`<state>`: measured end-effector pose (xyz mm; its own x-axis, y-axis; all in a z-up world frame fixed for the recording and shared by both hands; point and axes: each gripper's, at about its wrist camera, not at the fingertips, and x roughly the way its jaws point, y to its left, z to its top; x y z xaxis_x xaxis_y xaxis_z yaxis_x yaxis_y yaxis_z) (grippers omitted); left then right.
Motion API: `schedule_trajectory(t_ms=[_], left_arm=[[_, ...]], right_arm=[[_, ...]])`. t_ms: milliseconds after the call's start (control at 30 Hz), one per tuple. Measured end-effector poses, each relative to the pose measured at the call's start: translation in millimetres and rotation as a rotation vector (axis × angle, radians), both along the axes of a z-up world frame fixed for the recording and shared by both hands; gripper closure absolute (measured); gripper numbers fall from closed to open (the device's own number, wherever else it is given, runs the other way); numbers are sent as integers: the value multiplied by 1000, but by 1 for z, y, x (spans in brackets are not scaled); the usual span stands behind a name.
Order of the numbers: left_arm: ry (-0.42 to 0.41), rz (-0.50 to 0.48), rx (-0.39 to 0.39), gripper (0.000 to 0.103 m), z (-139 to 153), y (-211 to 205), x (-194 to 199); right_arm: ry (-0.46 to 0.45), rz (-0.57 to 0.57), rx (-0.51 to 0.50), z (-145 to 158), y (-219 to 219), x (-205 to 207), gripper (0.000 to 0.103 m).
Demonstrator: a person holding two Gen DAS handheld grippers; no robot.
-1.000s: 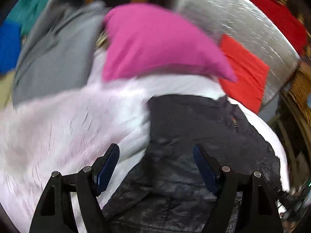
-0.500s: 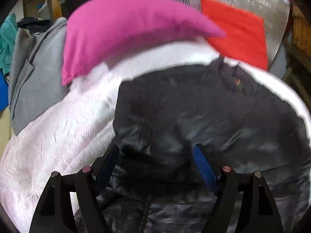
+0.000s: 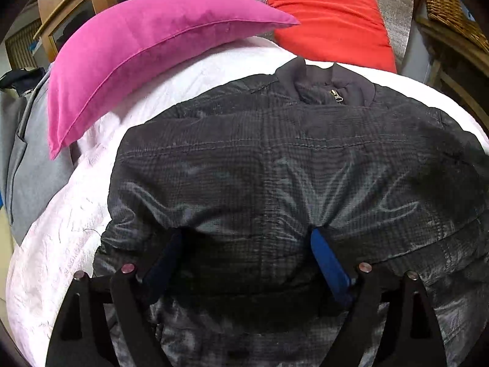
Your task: Fold large clothes
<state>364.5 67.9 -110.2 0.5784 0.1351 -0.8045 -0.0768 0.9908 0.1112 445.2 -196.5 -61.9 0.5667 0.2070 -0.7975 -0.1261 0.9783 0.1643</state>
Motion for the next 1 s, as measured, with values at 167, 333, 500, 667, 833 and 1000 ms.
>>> schedule_trajectory(t_ms=[167,333,500,667,833,1000], left_arm=[[-84,-8,-101,16,29,32,-7],[-88,134,-248,16,23,95,-6],[-20,126,-259,16,4,107,-2],[-123,143,-399,16,32,154,2],[-27,209,-564,16,6,199,44],[98,153,-518,79,-8,195,80]], right_arm=[[14,52,-8,4,4,-1,12],[-80,22,84,31,-7,-10,12],[26,40,-29,-7,1,-8,12],[-141,125,50,42,24,-35,12],[-132,293,35,32,67,-59,12],[15,313,-55,-18,74,-48,12]])
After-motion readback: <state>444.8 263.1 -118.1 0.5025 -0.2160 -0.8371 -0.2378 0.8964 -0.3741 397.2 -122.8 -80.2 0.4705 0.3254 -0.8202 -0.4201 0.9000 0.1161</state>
